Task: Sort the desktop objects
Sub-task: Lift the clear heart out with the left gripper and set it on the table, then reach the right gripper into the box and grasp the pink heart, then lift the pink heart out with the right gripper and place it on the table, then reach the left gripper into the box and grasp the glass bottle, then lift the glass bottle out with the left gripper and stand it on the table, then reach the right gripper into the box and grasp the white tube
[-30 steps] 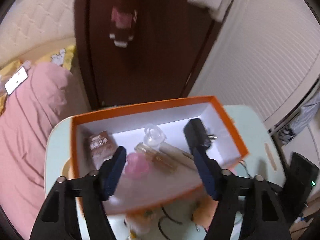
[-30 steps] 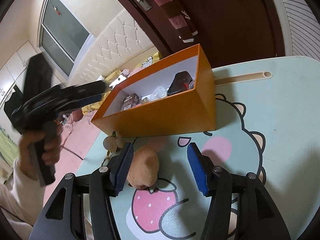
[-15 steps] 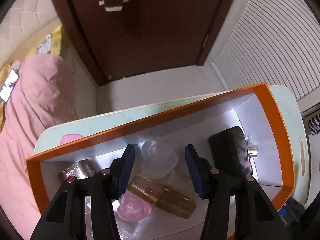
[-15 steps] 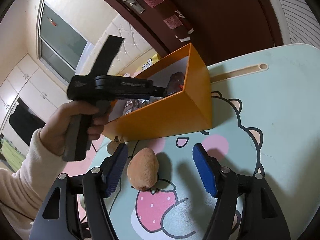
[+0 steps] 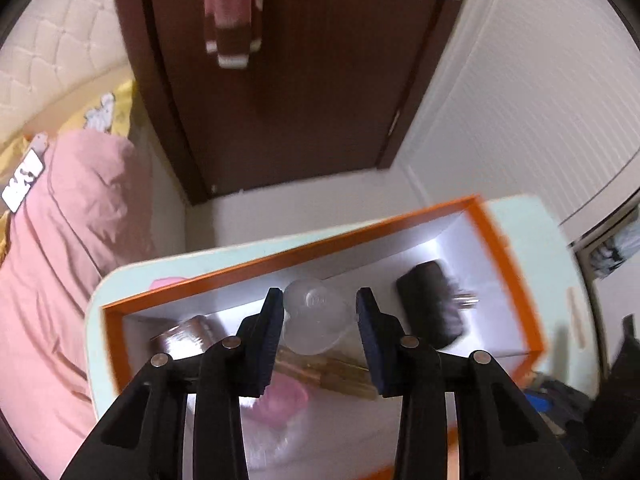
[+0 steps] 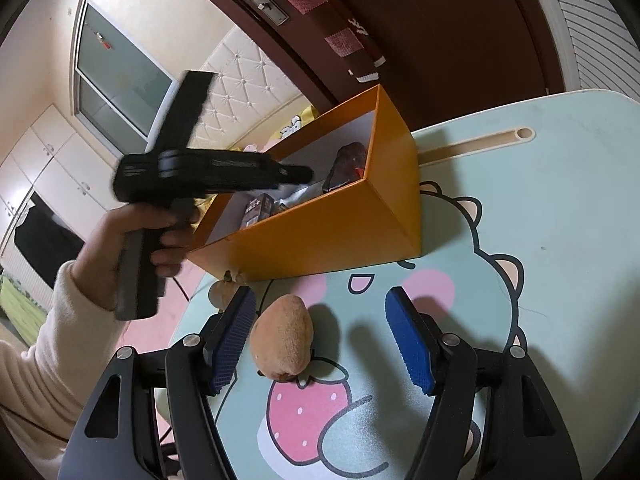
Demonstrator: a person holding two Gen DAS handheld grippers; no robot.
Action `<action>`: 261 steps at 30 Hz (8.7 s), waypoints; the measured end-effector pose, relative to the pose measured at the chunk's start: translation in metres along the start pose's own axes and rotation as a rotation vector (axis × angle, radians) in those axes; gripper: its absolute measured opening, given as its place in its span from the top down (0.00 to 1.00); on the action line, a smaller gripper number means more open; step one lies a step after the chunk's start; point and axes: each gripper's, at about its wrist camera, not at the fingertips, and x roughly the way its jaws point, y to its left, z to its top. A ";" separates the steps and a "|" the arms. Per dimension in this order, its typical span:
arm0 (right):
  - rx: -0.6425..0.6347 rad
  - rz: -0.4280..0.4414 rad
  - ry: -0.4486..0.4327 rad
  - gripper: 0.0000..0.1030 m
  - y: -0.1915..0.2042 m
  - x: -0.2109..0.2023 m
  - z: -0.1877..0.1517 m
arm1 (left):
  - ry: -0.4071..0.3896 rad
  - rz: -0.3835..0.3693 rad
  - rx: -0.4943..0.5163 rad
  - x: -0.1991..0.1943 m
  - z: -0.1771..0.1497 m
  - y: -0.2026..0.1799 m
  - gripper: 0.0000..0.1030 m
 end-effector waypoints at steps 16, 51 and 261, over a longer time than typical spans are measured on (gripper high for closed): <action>-0.013 -0.033 0.005 0.34 -0.001 0.002 -0.001 | -0.231 -0.075 -0.158 -0.094 -0.144 0.025 0.66; -0.282 -0.205 0.372 0.34 0.115 0.086 0.108 | -0.370 -0.147 -0.351 -0.051 -0.224 0.085 0.27; -0.428 -0.537 0.850 0.62 0.079 0.202 0.114 | -0.461 -0.115 -0.192 -0.065 -0.210 0.049 0.27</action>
